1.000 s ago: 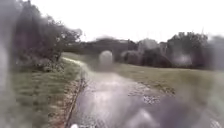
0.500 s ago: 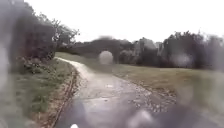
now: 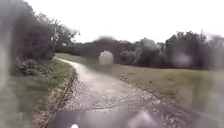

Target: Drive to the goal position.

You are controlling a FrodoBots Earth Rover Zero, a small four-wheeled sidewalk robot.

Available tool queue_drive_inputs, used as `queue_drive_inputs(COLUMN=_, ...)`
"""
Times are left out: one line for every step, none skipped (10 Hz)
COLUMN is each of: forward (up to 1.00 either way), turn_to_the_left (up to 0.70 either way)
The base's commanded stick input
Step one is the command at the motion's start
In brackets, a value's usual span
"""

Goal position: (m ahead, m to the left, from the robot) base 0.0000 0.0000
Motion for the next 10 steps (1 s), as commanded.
queue_drive_inputs(forward=0.70, turn_to_the_left=0.00)
queue_drive_inputs(forward=0.70, turn_to_the_left=0.00)
queue_drive_inputs(forward=0.70, turn_to_the_left=0.00)
queue_drive_inputs(forward=0.70, turn_to_the_left=0.00)
queue_drive_inputs(forward=0.70, turn_to_the_left=0.00)
queue_drive_inputs(forward=0.70, turn_to_the_left=0.00)
queue_drive_inputs(forward=0.70, turn_to_the_left=0.00)
queue_drive_inputs(forward=0.70, turn_to_the_left=0.12)
queue_drive_inputs(forward=0.70, turn_to_the_left=0.35)
queue_drive_inputs(forward=0.70, turn_to_the_left=0.35)
